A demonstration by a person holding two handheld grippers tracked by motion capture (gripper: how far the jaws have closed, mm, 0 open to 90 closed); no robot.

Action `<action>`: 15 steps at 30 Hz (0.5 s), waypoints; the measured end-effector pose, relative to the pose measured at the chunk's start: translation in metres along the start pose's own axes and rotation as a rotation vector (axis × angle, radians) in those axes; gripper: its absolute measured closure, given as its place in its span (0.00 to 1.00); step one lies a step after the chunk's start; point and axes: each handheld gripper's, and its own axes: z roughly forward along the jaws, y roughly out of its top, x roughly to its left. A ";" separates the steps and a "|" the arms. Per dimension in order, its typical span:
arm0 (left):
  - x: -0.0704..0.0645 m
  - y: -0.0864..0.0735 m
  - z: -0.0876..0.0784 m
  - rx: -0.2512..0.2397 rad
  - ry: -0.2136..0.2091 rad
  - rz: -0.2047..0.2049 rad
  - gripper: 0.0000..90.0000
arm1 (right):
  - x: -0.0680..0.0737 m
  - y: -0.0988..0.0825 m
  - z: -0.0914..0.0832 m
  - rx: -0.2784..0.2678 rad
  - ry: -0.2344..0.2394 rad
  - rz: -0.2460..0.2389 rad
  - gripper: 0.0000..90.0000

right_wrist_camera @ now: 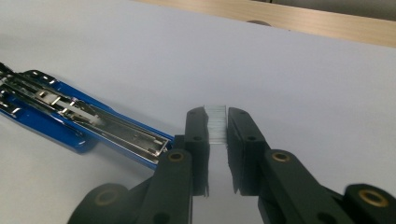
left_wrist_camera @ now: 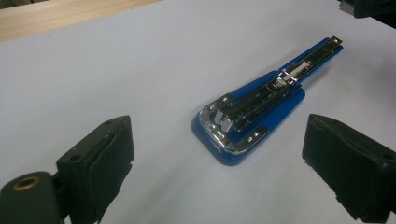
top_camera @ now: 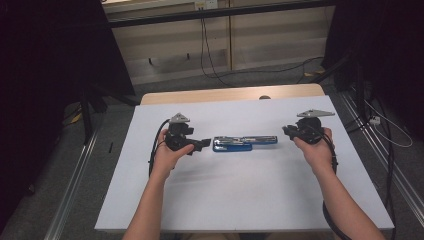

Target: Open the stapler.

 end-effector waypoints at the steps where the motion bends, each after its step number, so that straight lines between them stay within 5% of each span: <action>1: 0.000 0.000 0.000 -0.001 -0.003 -0.001 0.10 | 0.001 0.001 0.000 -0.003 0.003 -0.004 0.88; 15: 0.000 -0.001 -0.002 0.002 -0.004 0.000 0.09 | 0.009 0.013 -0.001 -0.017 0.046 -0.040 0.88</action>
